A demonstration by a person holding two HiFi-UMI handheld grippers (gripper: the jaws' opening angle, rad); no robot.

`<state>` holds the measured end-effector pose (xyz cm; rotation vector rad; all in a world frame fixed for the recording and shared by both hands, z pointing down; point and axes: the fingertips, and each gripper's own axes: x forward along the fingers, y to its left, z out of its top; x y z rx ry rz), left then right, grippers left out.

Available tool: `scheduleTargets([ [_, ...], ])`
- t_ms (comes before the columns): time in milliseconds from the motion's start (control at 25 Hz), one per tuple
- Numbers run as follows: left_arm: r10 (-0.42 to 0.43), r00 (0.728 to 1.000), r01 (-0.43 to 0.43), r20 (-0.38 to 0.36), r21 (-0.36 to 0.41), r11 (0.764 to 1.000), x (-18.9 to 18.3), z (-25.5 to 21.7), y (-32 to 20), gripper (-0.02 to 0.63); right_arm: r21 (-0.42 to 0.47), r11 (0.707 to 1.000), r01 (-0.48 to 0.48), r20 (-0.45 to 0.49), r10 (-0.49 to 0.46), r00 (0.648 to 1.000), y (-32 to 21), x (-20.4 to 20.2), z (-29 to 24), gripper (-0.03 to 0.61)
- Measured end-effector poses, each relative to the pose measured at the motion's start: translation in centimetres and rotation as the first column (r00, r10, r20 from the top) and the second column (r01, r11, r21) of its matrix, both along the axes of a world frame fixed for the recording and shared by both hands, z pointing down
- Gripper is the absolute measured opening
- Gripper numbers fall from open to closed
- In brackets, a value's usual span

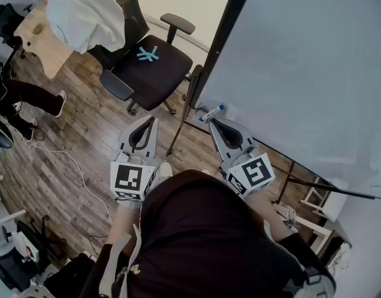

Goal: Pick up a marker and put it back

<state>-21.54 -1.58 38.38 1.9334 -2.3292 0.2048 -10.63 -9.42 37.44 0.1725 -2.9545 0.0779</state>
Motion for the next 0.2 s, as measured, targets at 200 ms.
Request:
scheduleTargets([
  [200, -0.001, 1.000, 0.001, -0.006, -0.006, 1.000, 0.50, -0.02, 0.62, 0.008, 0.000, 1.000, -0.007, -0.005, 0.007, 1.000, 0.58, 0.65, -0.08, 0.014],
])
